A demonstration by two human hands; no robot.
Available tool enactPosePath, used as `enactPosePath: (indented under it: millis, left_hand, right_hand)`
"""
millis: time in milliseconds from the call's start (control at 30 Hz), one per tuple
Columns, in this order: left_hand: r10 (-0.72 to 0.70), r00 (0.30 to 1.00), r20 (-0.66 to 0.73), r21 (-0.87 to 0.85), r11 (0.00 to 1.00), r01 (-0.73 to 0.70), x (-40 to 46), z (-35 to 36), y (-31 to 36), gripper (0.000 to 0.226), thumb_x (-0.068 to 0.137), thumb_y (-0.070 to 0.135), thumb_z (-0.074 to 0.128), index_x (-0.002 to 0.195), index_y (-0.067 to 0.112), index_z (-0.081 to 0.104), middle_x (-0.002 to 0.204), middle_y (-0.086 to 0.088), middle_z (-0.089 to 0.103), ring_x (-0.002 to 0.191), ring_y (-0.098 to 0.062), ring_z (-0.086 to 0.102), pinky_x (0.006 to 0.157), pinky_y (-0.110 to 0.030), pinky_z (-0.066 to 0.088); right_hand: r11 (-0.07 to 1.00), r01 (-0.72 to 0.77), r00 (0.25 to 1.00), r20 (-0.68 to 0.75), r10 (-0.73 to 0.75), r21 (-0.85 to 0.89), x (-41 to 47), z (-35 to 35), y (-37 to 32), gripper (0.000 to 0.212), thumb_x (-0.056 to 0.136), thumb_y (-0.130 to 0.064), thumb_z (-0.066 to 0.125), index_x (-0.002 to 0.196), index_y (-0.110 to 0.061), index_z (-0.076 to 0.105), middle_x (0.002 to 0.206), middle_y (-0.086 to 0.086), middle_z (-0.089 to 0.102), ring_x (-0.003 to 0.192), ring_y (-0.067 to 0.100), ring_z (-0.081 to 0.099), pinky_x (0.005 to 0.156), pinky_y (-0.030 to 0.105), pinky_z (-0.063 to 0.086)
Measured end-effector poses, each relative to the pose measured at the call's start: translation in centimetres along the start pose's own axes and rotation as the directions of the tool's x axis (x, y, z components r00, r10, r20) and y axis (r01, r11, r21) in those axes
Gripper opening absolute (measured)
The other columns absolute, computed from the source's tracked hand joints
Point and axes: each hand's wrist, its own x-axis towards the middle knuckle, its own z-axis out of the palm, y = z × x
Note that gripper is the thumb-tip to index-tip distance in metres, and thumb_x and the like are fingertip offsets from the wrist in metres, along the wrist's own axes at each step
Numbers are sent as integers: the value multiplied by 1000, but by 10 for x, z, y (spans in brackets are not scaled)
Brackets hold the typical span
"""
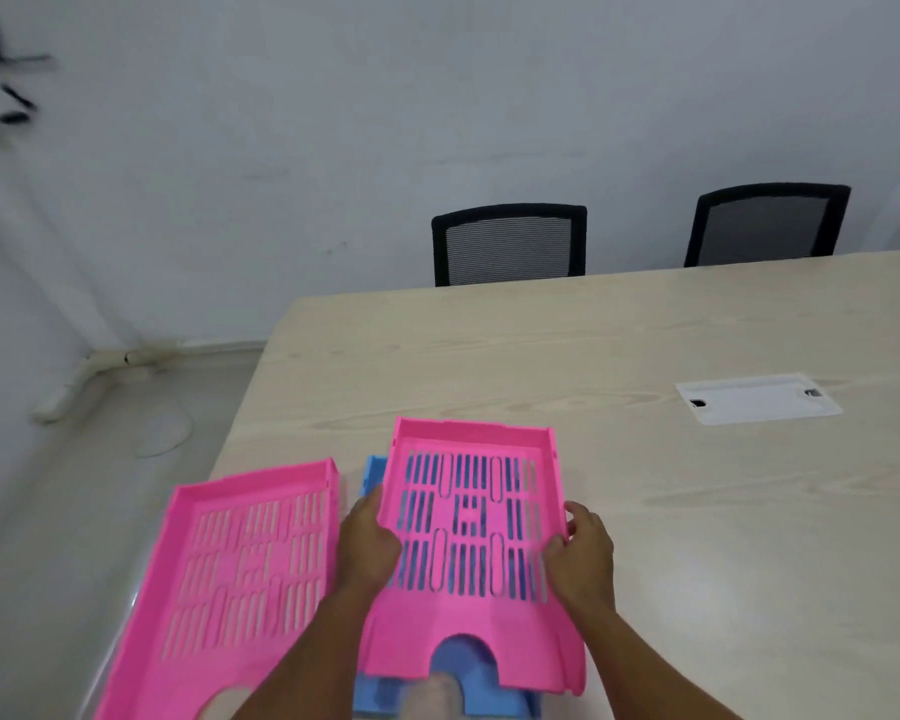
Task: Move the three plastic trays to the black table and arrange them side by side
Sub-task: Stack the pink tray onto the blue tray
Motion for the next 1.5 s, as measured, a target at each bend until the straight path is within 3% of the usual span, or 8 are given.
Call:
enactPosePath:
  millis: [133, 233, 333, 533, 767, 933, 1300, 1500]
  left_hand:
    - [-27, 999, 28, -13, 1000, 27, -6, -15, -18, 75, 80, -25, 40, 150, 1, 40, 149, -19, 49, 122, -33, 60, 93, -24, 52]
    - [-28, 998, 52, -10, 1000, 28, -8, -18, -31, 78, 82, -23, 40, 154, 8, 34, 158, -14, 39, 118, -27, 61, 58, -12, 56]
    - [-10, 998, 66, -18, 1000, 11, -6, -23, -40, 79, 83, -23, 40, 155, 11, 32, 158, -14, 38, 101, -17, 68, 55, -14, 58]
    - [2, 998, 67, -6, 1000, -2, 3, -28, -42, 80, 84, -21, 41, 155, 15, 34, 153, -16, 46, 94, -36, 72, 46, -27, 57]
    - [-15, 1000, 25, 13, 1000, 14, 4, -25, -47, 77, 83, -16, 44, 153, 17, 37, 145, -15, 55, 87, -34, 73, 58, -45, 64]
    - [-21, 1000, -11, -18, 1000, 21, -11, -28, -43, 71, 89, -17, 44, 152, 15, 38, 118, -5, 61, 61, -22, 67, 46, -32, 55]
    - [-15, 1000, 17, 39, 999, 14, 3, -29, -44, 75, 85, -14, 44, 153, 17, 37, 147, -14, 51, 96, -39, 71, 75, -53, 63]
    - [9, 998, 65, 39, 999, -12, 0, -27, -56, 70, 92, 12, 46, 153, 38, 23, 149, -6, 51, 110, -36, 68, 83, -57, 62]
  right_hand:
    - [1000, -24, 1000, 20, 24, 0, -18, 15, -6, 43, 86, 3, 50, 127, -3, 57, 105, 10, 57, 87, 21, 56, 77, 32, 48]
    - [1000, -13, 1000, 20, 13, -14, -22, 19, -10, 42, 87, 1, 50, 128, -5, 58, 102, 7, 56, 87, 20, 59, 79, 37, 55]
    - [1000, -3, 1000, 25, 4, -28, -26, 23, -13, 39, 88, 1, 49, 124, -8, 60, 97, 5, 55, 84, 18, 59, 79, 37, 57]
    - [1000, 13, 1000, 12, -13, -28, -29, 26, -14, 32, 89, 2, 49, 115, -8, 63, 92, 7, 56, 77, 6, 54, 62, 14, 40]
    - [999, 26, 1000, 10, -25, -47, -31, 28, -16, 29, 89, 5, 47, 109, -7, 65, 92, 8, 56, 74, 4, 52, 64, 15, 42]
    - [993, 60, 998, 34, -57, -97, -32, 33, -17, 29, 91, 1, 45, 111, -8, 64, 94, 8, 54, 73, 0, 49, 63, 9, 37]
    - [989, 31, 999, 37, -26, -144, -28, 36, -17, 23, 94, -2, 44, 106, -8, 62, 92, 8, 53, 70, 1, 50, 57, 9, 37]
    - [986, 25, 999, 49, -18, -165, -30, 37, -11, 19, 94, -9, 47, 104, -8, 62, 94, 8, 54, 80, 16, 57, 75, 31, 52]
